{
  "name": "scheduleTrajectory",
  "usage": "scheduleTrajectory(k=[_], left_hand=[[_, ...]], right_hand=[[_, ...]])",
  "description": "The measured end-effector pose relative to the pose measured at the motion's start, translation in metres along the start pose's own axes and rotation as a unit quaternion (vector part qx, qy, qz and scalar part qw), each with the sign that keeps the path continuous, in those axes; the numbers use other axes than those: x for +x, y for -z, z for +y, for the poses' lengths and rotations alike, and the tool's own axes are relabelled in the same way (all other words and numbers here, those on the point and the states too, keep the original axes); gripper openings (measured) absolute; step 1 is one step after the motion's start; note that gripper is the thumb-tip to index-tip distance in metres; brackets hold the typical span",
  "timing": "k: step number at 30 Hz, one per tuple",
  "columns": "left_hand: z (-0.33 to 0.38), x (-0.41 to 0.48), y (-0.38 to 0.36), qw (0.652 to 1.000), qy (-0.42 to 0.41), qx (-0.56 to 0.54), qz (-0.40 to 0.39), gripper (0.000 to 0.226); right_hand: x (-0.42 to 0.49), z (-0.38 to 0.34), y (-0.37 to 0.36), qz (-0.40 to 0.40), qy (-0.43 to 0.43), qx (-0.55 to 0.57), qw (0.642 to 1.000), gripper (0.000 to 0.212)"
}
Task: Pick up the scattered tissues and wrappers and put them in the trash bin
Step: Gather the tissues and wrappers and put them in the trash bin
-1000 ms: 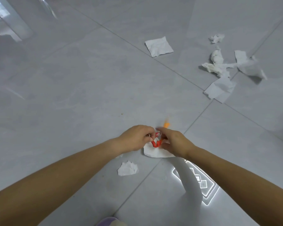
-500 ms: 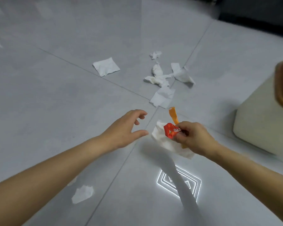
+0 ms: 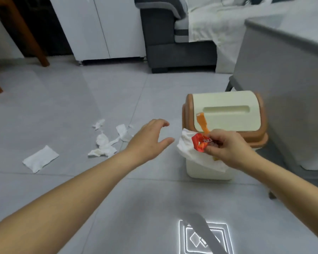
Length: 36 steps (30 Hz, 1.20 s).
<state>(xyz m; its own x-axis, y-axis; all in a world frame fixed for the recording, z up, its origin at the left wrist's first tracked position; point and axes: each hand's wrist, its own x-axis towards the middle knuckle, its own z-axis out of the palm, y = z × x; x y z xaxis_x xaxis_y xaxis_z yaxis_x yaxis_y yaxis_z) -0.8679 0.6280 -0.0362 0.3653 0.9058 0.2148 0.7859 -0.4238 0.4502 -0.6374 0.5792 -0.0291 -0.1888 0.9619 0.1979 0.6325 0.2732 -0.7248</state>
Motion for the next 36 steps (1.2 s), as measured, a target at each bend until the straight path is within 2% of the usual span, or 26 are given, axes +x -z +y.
scheduleTrajectory(k=[3,5,7,9,12,16,21,24,28,32,36], left_hand=[[0.031,0.051,-0.011,0.998,-0.002,0.028,0.054,0.053],[0.050,0.078,-0.017,0.996,0.005,0.048,0.070,0.055],[0.062,0.098,-0.024,0.996,0.013,0.074,0.050,0.058],[0.070,0.110,-0.029,0.994,0.014,0.106,0.025,0.068],[0.075,0.118,-0.038,0.988,0.009,0.151,0.023,0.075],[0.071,0.118,-0.041,0.987,0.017,0.157,0.020,0.078],[0.066,0.112,-0.039,0.987,0.020,0.160,0.010,0.079],[0.065,0.110,-0.037,0.986,0.026,0.163,0.010,0.077],[0.065,0.108,-0.033,0.985,0.033,0.168,0.002,0.076],[0.063,0.098,-0.027,0.988,0.037,0.149,-0.002,0.076],[0.050,0.060,-0.013,0.994,0.031,0.101,0.008,0.076]], right_hand=[[0.008,0.014,0.034,0.040,0.025,-0.047,0.998,0.028],[0.016,0.022,0.055,0.062,0.048,-0.081,0.994,0.015],[0.027,0.030,0.072,0.097,0.070,-0.123,0.985,0.004],[0.040,0.039,0.083,0.103,0.083,-0.157,0.979,0.012],[0.052,0.053,0.078,0.038,0.066,-0.195,0.978,0.014],[0.065,0.063,0.053,-0.079,0.023,-0.222,0.972,0.019],[0.081,0.058,0.050,-0.170,-0.038,-0.228,0.958,0.033],[0.082,0.056,0.053,-0.187,-0.063,-0.235,0.952,0.031],[0.072,0.052,0.061,-0.146,-0.069,-0.242,0.957,0.025],[0.059,0.040,0.069,-0.051,-0.049,-0.282,0.957,0.019],[0.048,0.013,0.048,0.057,0.025,-0.211,0.975,0.019]])
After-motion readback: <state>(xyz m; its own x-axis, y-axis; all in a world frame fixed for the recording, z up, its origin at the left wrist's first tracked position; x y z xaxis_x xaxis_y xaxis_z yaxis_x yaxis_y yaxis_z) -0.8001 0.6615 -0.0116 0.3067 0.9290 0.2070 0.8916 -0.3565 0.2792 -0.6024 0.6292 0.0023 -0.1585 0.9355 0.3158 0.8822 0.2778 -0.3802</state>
